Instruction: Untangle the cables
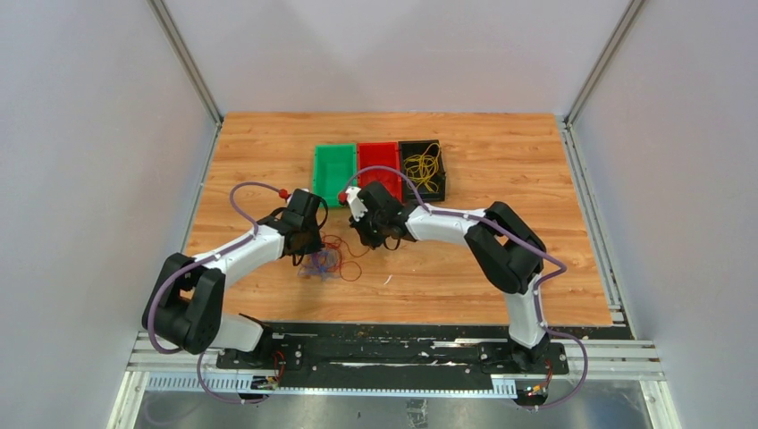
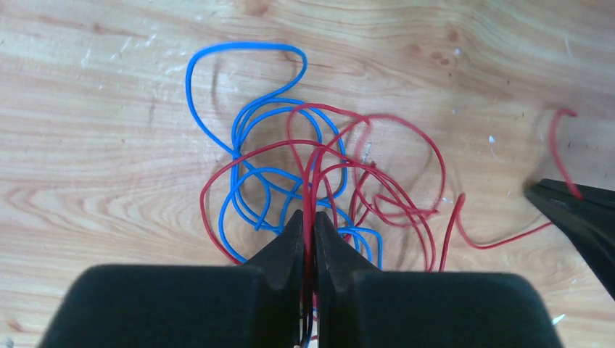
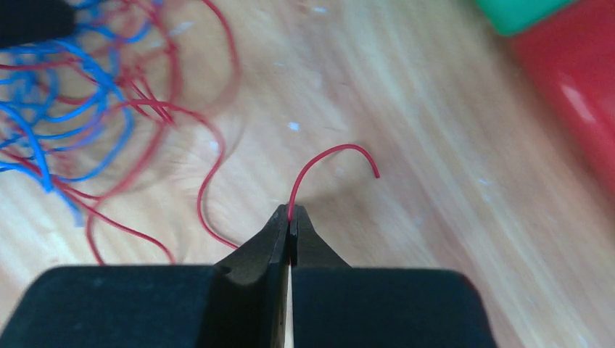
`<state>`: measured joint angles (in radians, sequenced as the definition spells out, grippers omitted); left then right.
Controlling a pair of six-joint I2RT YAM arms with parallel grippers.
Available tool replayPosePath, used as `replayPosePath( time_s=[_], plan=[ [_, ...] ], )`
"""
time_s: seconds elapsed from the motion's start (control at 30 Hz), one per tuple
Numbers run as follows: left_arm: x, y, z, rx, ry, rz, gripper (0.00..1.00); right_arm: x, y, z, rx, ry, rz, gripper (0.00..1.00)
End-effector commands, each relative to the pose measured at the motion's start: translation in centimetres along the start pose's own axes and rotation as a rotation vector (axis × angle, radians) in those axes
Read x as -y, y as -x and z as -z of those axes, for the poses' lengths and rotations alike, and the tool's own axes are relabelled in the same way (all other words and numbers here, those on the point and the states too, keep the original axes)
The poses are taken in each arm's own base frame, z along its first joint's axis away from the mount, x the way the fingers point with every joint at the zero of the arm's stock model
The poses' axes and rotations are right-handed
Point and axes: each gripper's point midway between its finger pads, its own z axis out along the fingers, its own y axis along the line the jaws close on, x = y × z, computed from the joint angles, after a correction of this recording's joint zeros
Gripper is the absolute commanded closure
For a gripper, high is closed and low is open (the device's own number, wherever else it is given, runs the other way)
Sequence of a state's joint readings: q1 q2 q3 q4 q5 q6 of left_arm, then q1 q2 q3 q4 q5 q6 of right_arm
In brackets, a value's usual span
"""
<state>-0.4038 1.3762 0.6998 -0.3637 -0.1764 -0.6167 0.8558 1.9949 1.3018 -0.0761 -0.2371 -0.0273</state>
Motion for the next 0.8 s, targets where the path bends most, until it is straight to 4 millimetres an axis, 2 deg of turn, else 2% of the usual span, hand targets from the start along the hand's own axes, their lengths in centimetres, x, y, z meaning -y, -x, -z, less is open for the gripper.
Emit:
replayPosePath(
  time_s=[0.0, 0.17, 0.27, 0.47, 0.57, 0.63, 0.7, 0.77],
  plan=[
    [-1.0, 1.3, 0.8, 0.054, 0.065, 0.003, 1.00, 4.1, 0.1, 3.4, 0.003, -0.255, -0.015, 1.00],
    [-3.2, 2.2, 2.7, 0.113, 0.157, 0.002, 1.00, 9.7, 0.5, 10.8, 0.074, -0.534, -0.069, 1.00],
    [-4.4, 2.8, 4.1, 0.160, 0.200, 0.016, 1.00, 13.8, -0.7, 16.0, 0.091, -0.702, -0.132, 1.00],
    [-6.6, 4.1, 7.3, 0.268, 0.261, 0.063, 1.00, 20.1, -3.7, 27.5, 0.163, -0.992, -0.299, 1.00],
    [-6.8, 4.6, 8.3, 0.313, 0.246, 0.097, 1.00, 22.2, -5.3, 32.7, 0.192, -1.131, -0.360, 1.00],
    [-6.7, 4.8, 8.8, 0.334, 0.231, 0.111, 1.00, 22.8, -5.7, 35.2, 0.220, -1.180, -0.380, 1.00],
    [-6.7, 4.7, 9.0, 0.340, 0.219, 0.111, 1.00, 22.7, -5.2, 36.9, 0.265, -1.181, -0.377, 1.00],
    [-6.3, 4.8, 9.2, 0.341, 0.193, 0.108, 1.00, 21.9, -3.6, 37.3, 0.339, -1.119, -0.342, 1.00]
  ],
)
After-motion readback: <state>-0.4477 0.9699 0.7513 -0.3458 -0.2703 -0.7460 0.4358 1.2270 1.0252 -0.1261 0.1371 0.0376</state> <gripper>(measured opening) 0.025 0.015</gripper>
